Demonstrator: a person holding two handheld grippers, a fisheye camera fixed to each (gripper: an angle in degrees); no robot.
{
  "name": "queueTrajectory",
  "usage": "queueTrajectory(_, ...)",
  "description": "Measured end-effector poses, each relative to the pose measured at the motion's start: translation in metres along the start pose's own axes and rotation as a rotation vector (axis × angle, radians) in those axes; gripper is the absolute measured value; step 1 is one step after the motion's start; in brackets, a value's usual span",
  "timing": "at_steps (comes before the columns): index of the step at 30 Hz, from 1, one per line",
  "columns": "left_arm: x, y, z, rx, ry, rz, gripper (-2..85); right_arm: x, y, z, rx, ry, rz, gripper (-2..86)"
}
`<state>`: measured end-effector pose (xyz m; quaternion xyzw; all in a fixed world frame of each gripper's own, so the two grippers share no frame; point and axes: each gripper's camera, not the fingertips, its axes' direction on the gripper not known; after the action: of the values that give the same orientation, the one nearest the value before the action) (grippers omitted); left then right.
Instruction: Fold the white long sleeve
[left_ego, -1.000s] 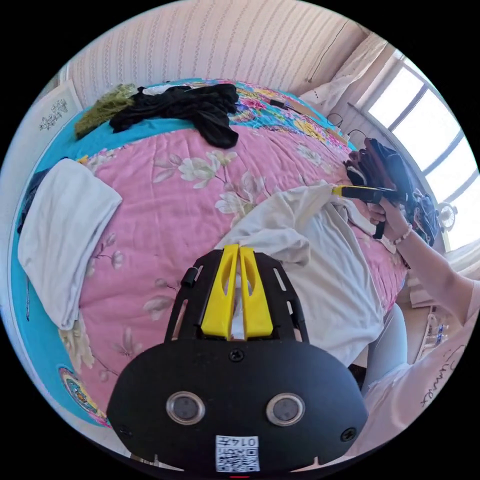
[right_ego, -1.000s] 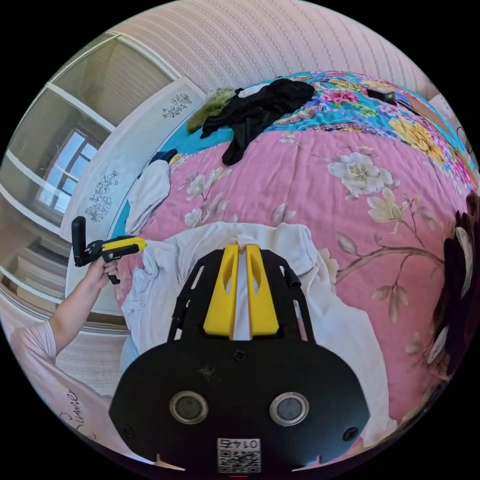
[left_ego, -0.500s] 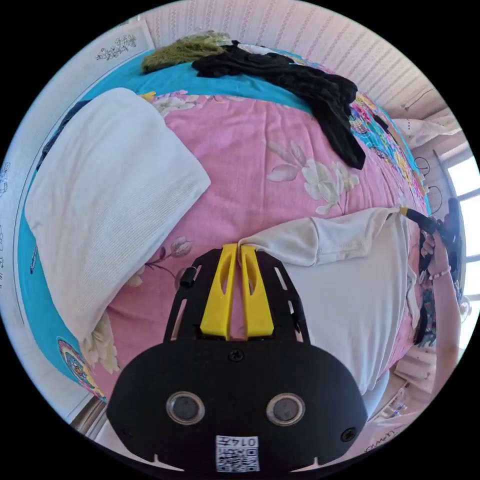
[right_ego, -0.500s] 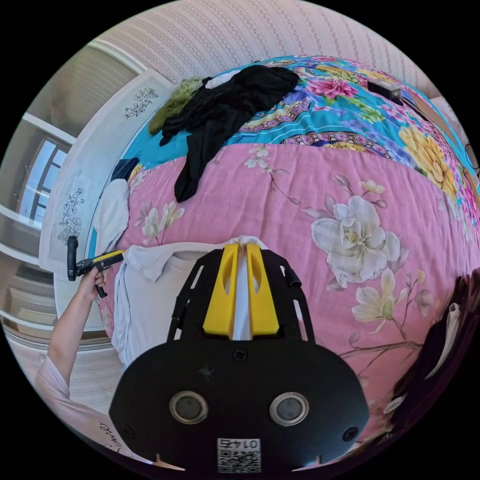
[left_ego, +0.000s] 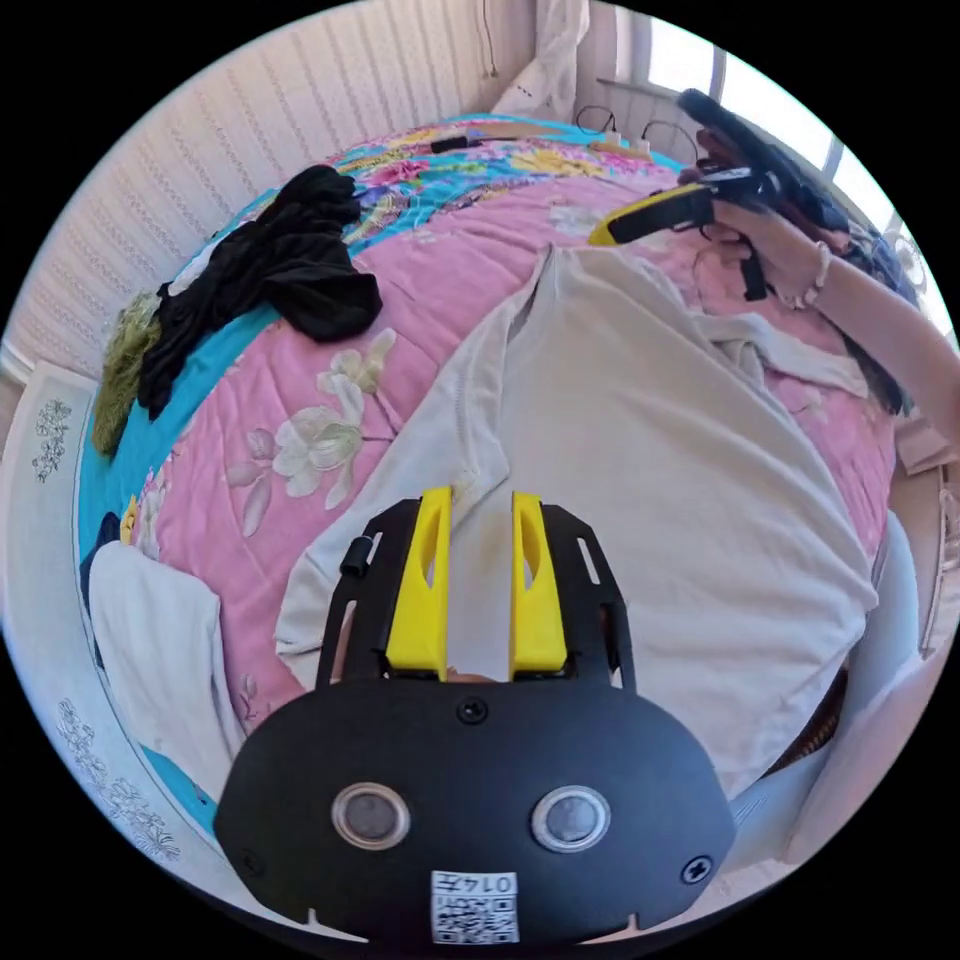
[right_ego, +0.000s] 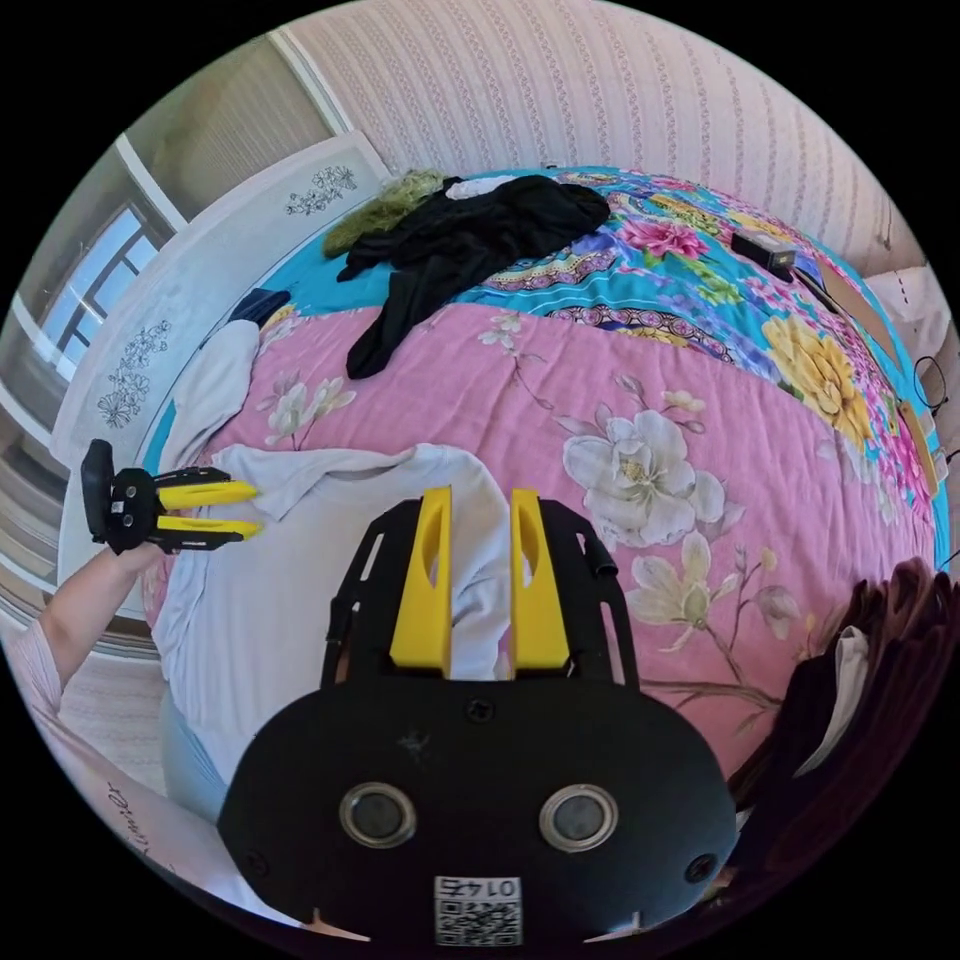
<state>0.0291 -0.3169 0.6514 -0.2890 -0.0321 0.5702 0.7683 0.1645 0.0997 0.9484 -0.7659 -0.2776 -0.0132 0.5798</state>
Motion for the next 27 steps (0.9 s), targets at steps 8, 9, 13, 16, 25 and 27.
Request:
queueTrajectory(8,-0.045,-0.014,-0.052,0.166,-0.008,-0.129,1.6,0.018,0.024,0.021,-0.031,-0.039,-0.002,1.8)
queueTrajectory(9,-0.055,-0.020,-0.049,0.161,-0.012,-0.176,1.8,0.021,0.028,0.026,-0.042,-0.036,-0.003,1.7)
queueTrajectory(13,-0.085,-0.048,-0.020,0.128,0.067,-0.387,4.4,0.032,0.057,0.046,-0.037,-0.013,0.019,3.3)
queueTrajectory(16,-0.100,-0.053,-0.021,0.149,0.142,-0.501,6.3,0.046,0.097,0.025,0.061,-0.035,0.068,5.7)
queueTrajectory(25,-0.018,0.005,-0.110,0.333,0.237,-0.315,6.6,0.076,0.394,-0.067,0.180,0.233,0.269,6.2)
queueTrajectory(27,0.024,0.013,-0.112,0.281,0.290,-0.252,6.6,0.080,0.454,-0.070,0.122,0.317,0.360,6.5)
